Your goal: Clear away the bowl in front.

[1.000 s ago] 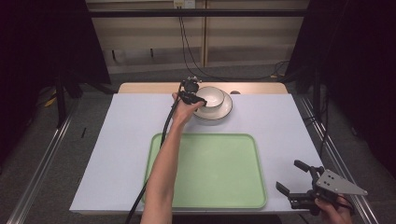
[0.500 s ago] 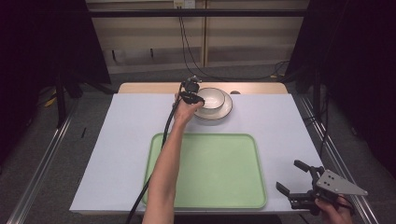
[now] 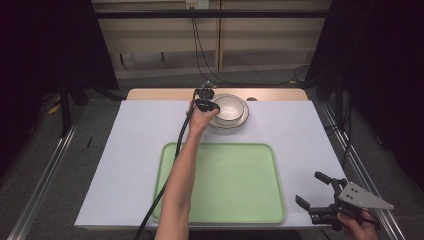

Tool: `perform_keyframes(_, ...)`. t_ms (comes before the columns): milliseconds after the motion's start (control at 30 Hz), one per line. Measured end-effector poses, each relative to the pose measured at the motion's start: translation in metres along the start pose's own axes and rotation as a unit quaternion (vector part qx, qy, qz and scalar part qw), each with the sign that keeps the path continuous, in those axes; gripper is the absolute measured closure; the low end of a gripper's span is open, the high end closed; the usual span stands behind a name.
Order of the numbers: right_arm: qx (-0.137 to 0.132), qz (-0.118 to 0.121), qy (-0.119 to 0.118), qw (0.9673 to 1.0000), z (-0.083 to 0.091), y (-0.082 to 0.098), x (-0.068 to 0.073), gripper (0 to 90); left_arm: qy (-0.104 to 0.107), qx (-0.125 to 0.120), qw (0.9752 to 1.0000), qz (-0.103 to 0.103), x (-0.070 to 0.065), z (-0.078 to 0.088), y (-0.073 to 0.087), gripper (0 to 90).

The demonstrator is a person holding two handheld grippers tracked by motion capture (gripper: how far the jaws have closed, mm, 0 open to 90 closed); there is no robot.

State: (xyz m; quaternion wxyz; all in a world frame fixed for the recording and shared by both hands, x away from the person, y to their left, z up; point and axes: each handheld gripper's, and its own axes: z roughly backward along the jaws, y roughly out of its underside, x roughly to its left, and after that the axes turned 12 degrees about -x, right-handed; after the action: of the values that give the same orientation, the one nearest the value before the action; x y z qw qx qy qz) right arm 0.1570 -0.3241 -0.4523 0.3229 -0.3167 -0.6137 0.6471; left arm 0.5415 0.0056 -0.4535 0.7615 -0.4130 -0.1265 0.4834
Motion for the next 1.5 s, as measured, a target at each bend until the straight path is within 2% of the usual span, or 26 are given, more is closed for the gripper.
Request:
perform_keyframes(100, 0.002, -0.001, 0.0, 1.0, 0.0, 0.0, 0.001, 2.1, -0.001, 0.001, 1.0, 0.01, 0.001, 0.0, -0.001, 78.9)
perform_keyframes(167, 0.003, 0.001, -0.001, 1.0, 0.0, 0.0, 0.001, 2.1, 0.0, -0.01, 0.9997, 0.02, 0.0, 0.0, -0.001, 80.2)
perform_keyframes(233, 0.002, 0.001, -0.002, 1.0, 0.0, 0.0, 0.001, 2.0, 0.011, -0.006, 0.9995, 0.028, 0.003, 0.004, -0.002, 82.4)
perform_keyframes(300, 0.003, 0.001, -0.003, 1.0, 0.001, 0.0, 0.001, 2.1, 0.006, -0.006, 0.9994, 0.034, 0.003, 0.004, -0.002, 82.8)
perform_keyframes(333, 0.001, 0.003, -0.002, 1.0, 0.001, 0.0, 0.001, 2.0, 0.007, -0.011, 0.9988, 0.047, 0.004, 0.004, -0.001, 82.9)
perform_keyframes(400, 0.002, 0.0, 0.0, 1.0, 0.001, -0.001, 0.001, 2.0, 0.013, -0.012, 0.9985, 0.052, 0.005, 0.006, -0.001, 82.8)
perform_keyframes(567, 0.002, 0.002, -0.002, 1.0, 0.002, -0.001, 0.002, 2.0, 0.01, -0.012, 0.9989, 0.044, 0.001, 0.007, -0.003, 82.7)
perform_keyframes(633, 0.0, 0.004, -0.001, 1.0, 0.002, -0.001, 0.001, 2.0, 0.008, -0.012, 0.9984, 0.055, 0.0, 0.007, -0.002, 82.7)
perform_keyframes(667, 0.001, 0.005, 0.0, 1.0, 0.002, -0.001, 0.001, 2.0, 0.01, -0.005, 0.9986, 0.052, 0.001, 0.008, -0.003, 82.7)
perform_keyframes(700, 0.0, 0.001, 0.001, 1.0, 0.002, -0.001, 0.002, 2.0, 0.007, -0.011, 0.9981, 0.06, -0.001, 0.008, -0.002, 82.6)
perform_keyframes(867, -0.001, 0.001, 0.001, 1.0, 0.003, -0.002, 0.002, 2.0, 0.01, -0.005, 0.9984, 0.056, 0.0, 0.012, -0.004, 82.7)
perform_keyframes(933, -0.002, 0.0, 0.001, 1.0, 0.003, -0.001, 0.001, 2.0, 0.011, -0.018, 0.998, 0.06, 0.0, 0.017, -0.007, 82.7)
perform_keyframes(1000, -0.002, -0.001, 0.0, 1.0, 0.003, -0.001, 0.001, 2.0, 0.015, -0.019, 0.9976, 0.065, -0.001, 0.019, -0.008, 82.7)
perform_keyframes(1067, -0.005, 0.006, 0.001, 1.0, 0.003, -0.001, 0.002, 2.1, 0.014, -0.017, 0.9983, 0.054, -0.001, 0.023, -0.01, 82.7)
perform_keyframes(1133, -0.005, 0.006, 0.001, 1.0, 0.003, -0.001, 0.002, 2.0, 0.015, -0.02, 0.9984, 0.051, 0.0, 0.026, -0.011, 82.6)
perform_keyframes(1300, -0.005, 0.006, 0.002, 1.0, 0.003, -0.001, 0.001, 2.0, 0.021, -0.028, 0.9981, 0.05, 0.001, 0.029, -0.012, 82.7)
perform_keyframes(1433, -0.006, 0.007, 0.002, 1.0, 0.003, -0.001, 0.001, 2.0, 0.026, -0.037, 0.9971, 0.062, 0.002, 0.034, -0.016, 82.7)
perform_keyframes(1500, -0.006, 0.005, 0.004, 1.0, 0.003, -0.001, 0.002, 2.0, 0.025, -0.039, 0.9973, 0.056, 0.003, 0.038, -0.018, 82.7)
